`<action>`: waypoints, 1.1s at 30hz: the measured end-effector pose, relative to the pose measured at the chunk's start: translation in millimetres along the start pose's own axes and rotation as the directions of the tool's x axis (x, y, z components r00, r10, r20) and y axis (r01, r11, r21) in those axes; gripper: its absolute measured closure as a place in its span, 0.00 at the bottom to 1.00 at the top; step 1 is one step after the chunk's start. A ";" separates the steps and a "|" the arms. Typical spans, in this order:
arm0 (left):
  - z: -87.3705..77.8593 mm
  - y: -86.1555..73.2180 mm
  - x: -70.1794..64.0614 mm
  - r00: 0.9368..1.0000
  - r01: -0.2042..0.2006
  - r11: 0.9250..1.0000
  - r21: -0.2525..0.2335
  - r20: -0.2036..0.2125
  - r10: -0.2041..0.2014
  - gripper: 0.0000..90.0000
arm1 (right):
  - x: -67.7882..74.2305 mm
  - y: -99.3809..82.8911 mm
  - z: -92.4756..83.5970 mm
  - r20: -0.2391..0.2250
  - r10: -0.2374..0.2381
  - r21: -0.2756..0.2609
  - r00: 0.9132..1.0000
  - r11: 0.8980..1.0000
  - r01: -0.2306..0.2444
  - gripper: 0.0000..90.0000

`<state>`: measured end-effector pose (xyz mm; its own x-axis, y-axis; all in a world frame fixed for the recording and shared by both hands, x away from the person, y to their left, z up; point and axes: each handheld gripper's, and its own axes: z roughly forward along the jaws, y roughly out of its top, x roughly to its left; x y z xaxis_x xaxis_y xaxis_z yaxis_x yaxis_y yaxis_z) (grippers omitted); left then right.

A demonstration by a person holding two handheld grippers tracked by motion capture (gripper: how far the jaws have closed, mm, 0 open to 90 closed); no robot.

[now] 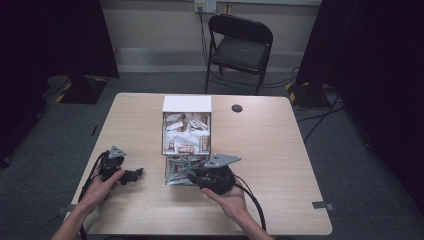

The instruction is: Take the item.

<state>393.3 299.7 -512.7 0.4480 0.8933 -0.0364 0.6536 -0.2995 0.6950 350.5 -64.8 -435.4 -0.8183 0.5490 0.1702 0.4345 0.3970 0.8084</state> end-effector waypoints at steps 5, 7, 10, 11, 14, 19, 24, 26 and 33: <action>0.0 0.0 0.0 1.000 0.000 1.000 0.000 0.000 0.000 0.00 | -1.4 -4.3 7.9 0.002 -0.008 0.021 1.000 1.000 0.008 0.78; 0.0 0.0 0.0 1.000 0.000 1.000 0.000 0.000 0.000 0.00 | -2.9 -4.2 7.6 0.012 -0.009 0.020 1.000 1.000 0.009 0.80; 0.0 0.0 0.0 1.000 0.000 1.000 0.000 0.000 0.000 0.00 | -5.6 -4.1 7.3 0.024 0.004 0.024 1.000 1.000 -0.005 0.82; 0.0 0.0 0.0 1.000 0.000 1.000 0.000 0.000 0.000 0.00 | -6.1 -4.0 7.3 0.023 0.005 0.024 1.000 1.000 -0.006 0.83; 0.0 0.0 0.0 1.000 0.000 1.000 0.000 0.000 0.000 0.00 | -5.7 -3.6 7.6 0.030 -0.001 0.029 1.000 1.000 0.000 0.84; 0.0 0.0 0.0 1.000 0.000 1.000 0.000 0.000 0.000 0.00 | -5.8 -3.7 8.3 0.028 -0.011 0.035 1.000 0.999 0.010 0.89; 0.0 0.0 0.0 1.000 -0.001 1.000 0.000 0.000 0.001 0.00 | -4.5 -5.0 11.2 0.028 -0.017 0.044 0.999 0.999 0.015 0.98; 0.0 0.0 0.0 1.000 0.000 1.000 0.000 0.000 0.000 0.00 | -5.0 -5.6 11.3 0.026 -0.010 0.045 1.000 0.999 0.008 1.00; 0.0 0.0 0.0 1.000 0.000 1.000 0.000 0.000 0.000 0.00 | -4.5 -4.0 5.3 0.022 -0.017 0.002 1.000 1.000 0.017 1.00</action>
<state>393.3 299.7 -512.7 0.4485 0.8931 -0.0364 0.6536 -0.2999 0.6949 354.4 -65.0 -442.4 -0.8174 0.5578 0.1441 0.4214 0.4081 0.8099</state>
